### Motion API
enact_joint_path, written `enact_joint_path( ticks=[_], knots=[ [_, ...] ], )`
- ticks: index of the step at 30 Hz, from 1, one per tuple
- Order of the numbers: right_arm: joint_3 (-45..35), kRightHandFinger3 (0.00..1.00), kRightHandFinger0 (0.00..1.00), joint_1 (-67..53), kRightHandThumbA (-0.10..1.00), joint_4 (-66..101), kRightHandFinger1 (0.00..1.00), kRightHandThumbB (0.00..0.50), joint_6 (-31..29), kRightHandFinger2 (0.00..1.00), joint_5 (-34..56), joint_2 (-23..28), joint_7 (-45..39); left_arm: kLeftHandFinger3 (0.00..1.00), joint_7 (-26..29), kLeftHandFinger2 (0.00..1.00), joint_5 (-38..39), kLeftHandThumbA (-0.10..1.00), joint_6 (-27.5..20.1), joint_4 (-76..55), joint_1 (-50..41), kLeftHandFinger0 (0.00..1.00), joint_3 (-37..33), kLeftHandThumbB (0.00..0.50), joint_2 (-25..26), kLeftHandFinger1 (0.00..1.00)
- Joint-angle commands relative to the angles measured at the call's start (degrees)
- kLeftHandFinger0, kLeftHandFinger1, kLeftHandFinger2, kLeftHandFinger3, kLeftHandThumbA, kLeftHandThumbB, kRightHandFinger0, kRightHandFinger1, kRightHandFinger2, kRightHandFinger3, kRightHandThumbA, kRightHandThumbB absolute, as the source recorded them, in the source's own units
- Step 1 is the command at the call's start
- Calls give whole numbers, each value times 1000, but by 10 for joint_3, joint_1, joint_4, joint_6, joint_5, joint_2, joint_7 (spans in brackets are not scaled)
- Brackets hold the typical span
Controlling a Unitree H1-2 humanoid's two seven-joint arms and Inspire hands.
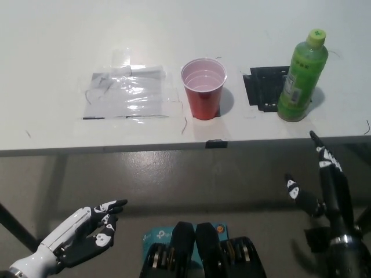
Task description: The robot uses its right hand to pick up a bottle kept in the middle of the desk and tilt it into a cup kept next to it to pour water out
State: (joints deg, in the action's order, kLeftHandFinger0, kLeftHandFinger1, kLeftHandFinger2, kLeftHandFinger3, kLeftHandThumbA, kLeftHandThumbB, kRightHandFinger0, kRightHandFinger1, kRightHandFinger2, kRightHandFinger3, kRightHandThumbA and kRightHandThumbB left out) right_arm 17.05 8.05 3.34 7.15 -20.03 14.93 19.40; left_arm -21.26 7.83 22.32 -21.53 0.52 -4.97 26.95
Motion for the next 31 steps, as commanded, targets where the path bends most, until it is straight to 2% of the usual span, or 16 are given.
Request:
enact_joint_path(
  ticks=[1,3,4,5,7,8,10,12,15,17,20,22,26,31],
  knots=[
    [-25,1000,817,-21,368,147,1000,234,2,1000,136,30,-127,1000,-3,1000,0,884,-17,-18,1,987,14,233,12,1000],
    [-29,1000,759,-18,349,121,1000,234,-29,1000,157,37,-145,1000,-3,1000,1,878,-14,-19,1,995,14,233,12,1000],
    [-33,1000,752,-13,406,107,1000,279,-31,1000,175,44,-163,1000,-2,1000,2,873,-8,-22,1,997,15,246,11,1000],
    [-34,1000,745,-11,430,105,1000,303,-32,1000,178,45,-167,1000,-2,1000,3,869,-8,-22,1,1000,16,250,11,1000],
    [-37,1000,730,-6,483,101,1000,318,-33,1000,185,47,-181,1000,-3,1000,3,871,-7,-23,1,1000,15,248,11,1000],
    [-40,1000,732,-2,519,93,1000,342,-33,1000,194,46,-189,1000,-3,1000,2,884,-11,-23,1,1000,15,246,12,1000],
    [-44,1000,760,0,533,90,1000,353,-29,1000,196,44,-196,1000,-4,1000,3,891,-9,-24,2,1000,15,252,12,1000],
    [-46,1000,772,2,529,91,1000,354,-14,1000,194,42,-207,1000,-3,1000,1,888,-9,-22,2,1000,15,242,11,1000],
    [-51,1000,757,2,509,93,1000,350,-3,1000,189,38,-216,1000,-3,1000,0,887,-8,-23,2,1000,15,257,11,1000],
    [-51,1000,775,1,500,95,982,355,6,1000,182,37,-221,1000,-5,1000,-3,896,-19,-19,2,985,13,236,12,1000],
    [-54,1000,757,-1,483,94,949,354,4,1000,176,30,-224,1000,-6,1000,-1,890,-14,-21,2,988,15,237,15,1000],
    [-56,1000,758,-1,480,96,954,355,6,1000,172,27,-226,1000,-5,1000,-1,885,-12,-21,2,989,15,241,14,1000],
    [-62,1000,777,-4,441,100,1000,319,14,1000,165,23,-230,1000,-5,1000,2,886,-15,-22,1,1000,16,234,13,1000],
    [-65,1000,776,-5,424,103,1000,314,20,1000,159,21,-233,1000,-7,1000,3,890,-18,-19,1,1000,16,228,13,1000]
  ],
)
